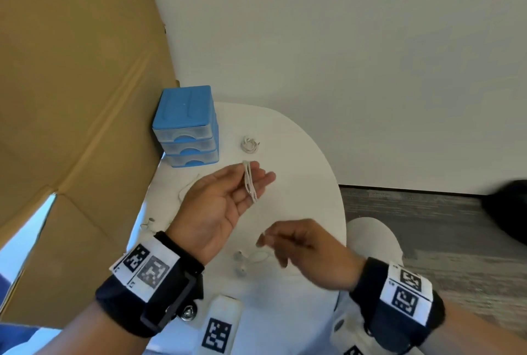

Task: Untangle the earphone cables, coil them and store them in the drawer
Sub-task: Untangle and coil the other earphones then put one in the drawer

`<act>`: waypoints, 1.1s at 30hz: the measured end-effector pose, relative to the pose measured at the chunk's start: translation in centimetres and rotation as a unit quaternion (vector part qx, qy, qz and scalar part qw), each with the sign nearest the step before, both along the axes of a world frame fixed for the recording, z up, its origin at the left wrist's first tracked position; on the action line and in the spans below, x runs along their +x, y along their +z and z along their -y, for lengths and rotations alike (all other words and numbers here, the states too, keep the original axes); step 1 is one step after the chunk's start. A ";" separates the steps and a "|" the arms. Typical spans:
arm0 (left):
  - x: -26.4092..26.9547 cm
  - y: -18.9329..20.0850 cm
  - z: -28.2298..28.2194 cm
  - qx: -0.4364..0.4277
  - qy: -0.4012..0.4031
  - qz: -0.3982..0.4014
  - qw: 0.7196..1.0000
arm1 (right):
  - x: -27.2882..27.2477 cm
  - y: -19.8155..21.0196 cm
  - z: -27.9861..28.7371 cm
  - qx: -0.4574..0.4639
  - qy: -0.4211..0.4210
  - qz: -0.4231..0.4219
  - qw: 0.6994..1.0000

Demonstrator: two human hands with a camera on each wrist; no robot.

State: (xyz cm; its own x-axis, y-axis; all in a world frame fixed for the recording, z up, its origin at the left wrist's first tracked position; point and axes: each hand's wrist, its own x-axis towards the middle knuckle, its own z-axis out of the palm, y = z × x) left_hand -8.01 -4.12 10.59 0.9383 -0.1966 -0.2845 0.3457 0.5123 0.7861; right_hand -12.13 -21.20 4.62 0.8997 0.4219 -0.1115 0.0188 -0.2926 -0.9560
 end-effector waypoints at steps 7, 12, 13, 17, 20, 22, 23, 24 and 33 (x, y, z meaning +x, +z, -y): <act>-0.6 -2.5 -0.1 0.323 -0.068 0.156 0.931 | -0.1 4.9 0.5 0.050 -0.001 0.065 0.997; -1.6 -0.7 0.9 0.268 -0.183 0.120 0.938 | 2.2 4.3 2.6 0.043 -0.131 0.130 0.982; -1.6 -0.4 0.8 0.251 -0.201 0.104 0.941 | 2.2 4.0 2.6 0.043 -0.142 0.130 0.980; -1.4 0.0 0.2 0.198 -0.213 0.063 0.955 | 2.2 3.6 1.9 0.067 -0.163 0.117 0.977; -1.4 0.0 0.1 0.209 -0.231 0.080 0.947 | 2.1 4.2 2.0 0.087 -0.174 0.150 0.969; -1.6 -0.4 0.3 0.229 -0.235 0.084 0.941 | 2.0 4.7 2.2 0.088 -0.166 0.182 0.965; -1.6 -0.6 0.3 0.231 -0.232 0.081 0.941 | 1.9 4.8 2.3 0.088 -0.164 0.194 0.963; -1.6 -0.7 0.4 0.231 -0.228 0.079 0.943 | 1.9 4.9 2.3 0.087 -0.167 0.202 0.961; -1.8 -0.5 0.4 0.255 -0.242 0.092 0.932 | 1.5 5.4 1.9 0.096 -0.148 0.200 0.964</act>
